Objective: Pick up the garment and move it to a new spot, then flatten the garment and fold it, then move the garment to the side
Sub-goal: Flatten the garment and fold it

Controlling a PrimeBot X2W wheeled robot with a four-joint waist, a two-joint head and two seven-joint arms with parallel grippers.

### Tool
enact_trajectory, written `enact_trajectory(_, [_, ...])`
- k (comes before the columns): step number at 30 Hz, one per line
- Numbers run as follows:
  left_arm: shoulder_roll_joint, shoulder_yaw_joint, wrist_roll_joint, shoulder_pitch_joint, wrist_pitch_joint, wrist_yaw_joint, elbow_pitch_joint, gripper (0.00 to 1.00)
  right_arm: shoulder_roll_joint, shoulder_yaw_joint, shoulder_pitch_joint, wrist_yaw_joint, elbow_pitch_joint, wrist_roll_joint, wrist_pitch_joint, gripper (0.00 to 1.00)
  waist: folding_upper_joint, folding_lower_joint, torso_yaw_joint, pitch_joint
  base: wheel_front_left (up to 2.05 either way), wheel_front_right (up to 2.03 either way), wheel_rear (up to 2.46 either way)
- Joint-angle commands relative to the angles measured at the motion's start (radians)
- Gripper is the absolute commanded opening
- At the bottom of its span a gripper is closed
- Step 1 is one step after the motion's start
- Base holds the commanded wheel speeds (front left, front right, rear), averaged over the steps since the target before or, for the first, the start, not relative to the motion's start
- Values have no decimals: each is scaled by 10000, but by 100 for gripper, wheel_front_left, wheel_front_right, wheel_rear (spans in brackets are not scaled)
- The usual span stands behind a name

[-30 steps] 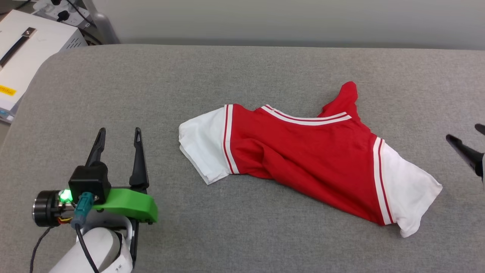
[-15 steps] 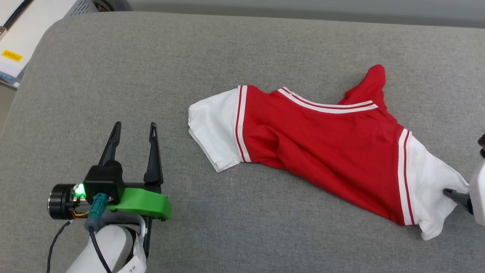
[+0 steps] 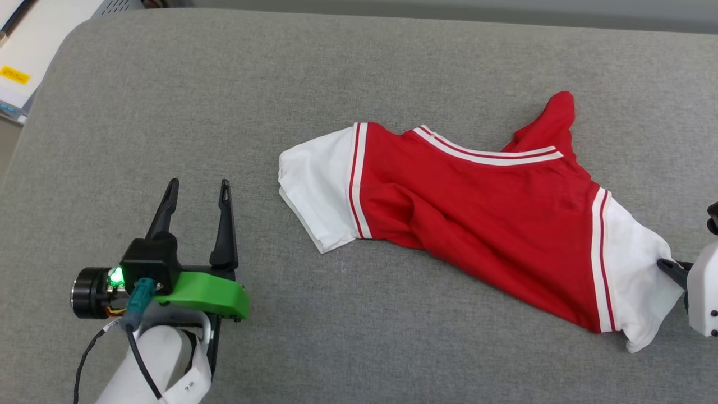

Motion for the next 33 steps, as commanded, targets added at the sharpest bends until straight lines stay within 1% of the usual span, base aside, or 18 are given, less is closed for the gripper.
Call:
enact_trajectory(1, [-23, 184, -92, -49, -57, -225, 85, 100, 126, 113, -36, -6, 41, 138, -305, 0, 0, 0, -277, -312, 0, 0, 0])
enact_trajectory(4, [184, 446, -198, -335, -57, -668, 281, 100, -142, -124, -242, -6, -241, 165, -972, 0, 0, 0, -436, -550, 0, 0, 0])
enact_trajectory(7, [462, 603, -380, -812, -48, -1135, 537, 100, -452, -318, -285, -6, -605, 257, -1298, 0, 0, 0, -607, -715, 0, 0, 0])
enact_trajectory(10, [849, 592, -495, -1484, 405, -1613, 735, 100, -694, -540, -188, -6, -922, 312, -1478, 0, 0, 0, -767, -806, 0, 0, 0])
enact_trajectory(13, [1178, 504, -625, -2179, 1099, -2067, 946, 100, -795, -770, -63, -6, -1130, 292, -1628, 0, 0, 0, -931, -818, 0, 0, 0])
enact_trajectory(18, [1676, 160, -955, -3439, 2797, -2984, 1311, 100, -697, -966, 133, -6, -1409, 103, -1737, 0, 0, 0, -1192, -674, 0, 0, 0])
enact_trajectory(19, [1736, 110, -1039, -3671, 3101, -3108, 1350, 100, -649, -981, 157, -6, -1447, 72, -1733, 0, 0, 0, -1234, -631, 0, 0, 0])
enact_trajectory(22, [1926, -252, -1407, -4377, 4522, -3474, 1574, 100, -499, -1038, 194, -6, -1560, -44, -1711, 0, 0, 0, -1344, -481, 0, 0, 0])
enact_trajectory(24, [2038, -551, -1697, -4774, 5502, -3630, 1722, 100, -414, -1053, 166, -6, -1608, -115, -1702, 0, 0, 0, -1417, -380, 0, 0, 0])
enact_trajectory(28, [2225, -1241, -2448, -5467, 7575, -3785, 1999, 100, -317, -1081, 65, -6, -1684, -179, -1619, 0, 0, 0, -1515, -140, 0, 0, 0])
enact_trajectory(31, [2279, -1659, -3106, -5900, 8696, -3822, 2170, 100, -274, -1057, -91, -6, -1761, -220, -1555, 0, 0, 0, -1624, 94, 0, 0, 0])
enact_trajectory(33, [2468, -2111, -3374, -6177, 9412, -3829, 2226, 100, -229, -990, -286, -6, -1827, -246, -1517, 0, 0, 0, -1752, 301, 0, 0, 0])
